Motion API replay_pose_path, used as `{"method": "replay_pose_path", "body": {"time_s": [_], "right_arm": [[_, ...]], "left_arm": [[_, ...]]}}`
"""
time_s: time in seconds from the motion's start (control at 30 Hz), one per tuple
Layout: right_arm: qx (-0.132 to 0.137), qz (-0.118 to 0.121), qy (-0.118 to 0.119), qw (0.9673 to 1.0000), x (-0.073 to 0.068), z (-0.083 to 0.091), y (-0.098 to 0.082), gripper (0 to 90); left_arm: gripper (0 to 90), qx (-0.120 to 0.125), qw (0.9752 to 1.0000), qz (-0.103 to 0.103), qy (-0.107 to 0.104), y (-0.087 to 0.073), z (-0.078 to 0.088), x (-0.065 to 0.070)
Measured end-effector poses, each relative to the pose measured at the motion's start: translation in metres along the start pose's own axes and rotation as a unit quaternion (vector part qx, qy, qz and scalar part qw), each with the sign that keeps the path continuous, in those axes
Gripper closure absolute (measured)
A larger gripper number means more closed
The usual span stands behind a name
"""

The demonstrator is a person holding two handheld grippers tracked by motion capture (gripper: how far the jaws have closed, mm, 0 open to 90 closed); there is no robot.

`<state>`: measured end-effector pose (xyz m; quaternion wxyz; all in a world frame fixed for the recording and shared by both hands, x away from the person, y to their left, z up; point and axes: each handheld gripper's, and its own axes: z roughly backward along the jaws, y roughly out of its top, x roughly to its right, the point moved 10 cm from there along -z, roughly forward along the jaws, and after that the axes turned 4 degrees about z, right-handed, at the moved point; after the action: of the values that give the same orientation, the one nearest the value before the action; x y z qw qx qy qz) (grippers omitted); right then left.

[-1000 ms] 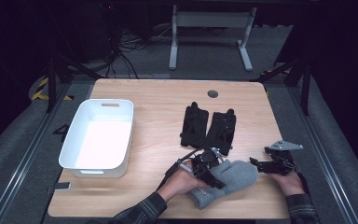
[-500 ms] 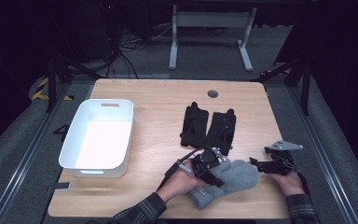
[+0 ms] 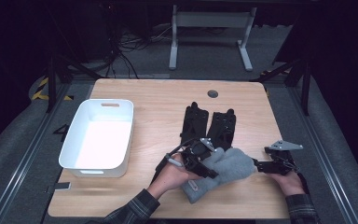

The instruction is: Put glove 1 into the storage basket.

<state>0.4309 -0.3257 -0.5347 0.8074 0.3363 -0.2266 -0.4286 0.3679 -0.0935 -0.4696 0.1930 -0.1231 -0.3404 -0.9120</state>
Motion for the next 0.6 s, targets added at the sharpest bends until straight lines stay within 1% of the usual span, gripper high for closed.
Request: {"method": "replay_pose_path", "body": {"time_s": [0.1, 0.13, 0.17, 0.27, 0.3, 0.4, 0.5, 0.6], "right_arm": [[0.000, 0.000, 0.000, 1.0000, 0.000, 0.000, 0.000, 17.4], [0.000, 0.000, 0.000, 1.0000, 0.000, 0.000, 0.000, 17.3], [0.000, 0.000, 0.000, 1.0000, 0.000, 0.000, 0.000, 17.4], [0.000, 0.000, 0.000, 1.0000, 0.000, 0.000, 0.000, 17.4], [0.000, 0.000, 0.000, 1.0000, 0.000, 0.000, 0.000, 17.4], [0.000, 0.000, 0.000, 1.0000, 0.000, 0.000, 0.000, 17.4], [0.000, 0.000, 0.000, 1.0000, 0.000, 0.000, 0.000, 17.4], [0.000, 0.000, 0.000, 1.0000, 0.000, 0.000, 0.000, 17.4]], "left_arm": [[65.3, 0.012, 0.9998, 0.008, 0.010, 0.001, 0.014, -0.007], [65.3, 0.015, 0.9998, 0.008, 0.014, 0.001, 0.019, -0.009], [65.3, 0.021, 0.9995, 0.014, 0.017, 0.001, 0.023, -0.011], [65.2, 0.027, 0.9991, 0.017, 0.029, 0.001, 0.035, -0.019], [65.2, 0.030, 0.9988, 0.023, 0.031, 0.001, 0.038, -0.020], [65.0, 0.036, 0.9982, 0.028, 0.040, 0.001, 0.051, -0.026], [64.9, 0.044, 0.9972, 0.035, 0.050, 0.001, 0.064, -0.033], [64.9, 0.053, 0.9957, 0.046, 0.061, 0.000, 0.078, -0.040]]}}
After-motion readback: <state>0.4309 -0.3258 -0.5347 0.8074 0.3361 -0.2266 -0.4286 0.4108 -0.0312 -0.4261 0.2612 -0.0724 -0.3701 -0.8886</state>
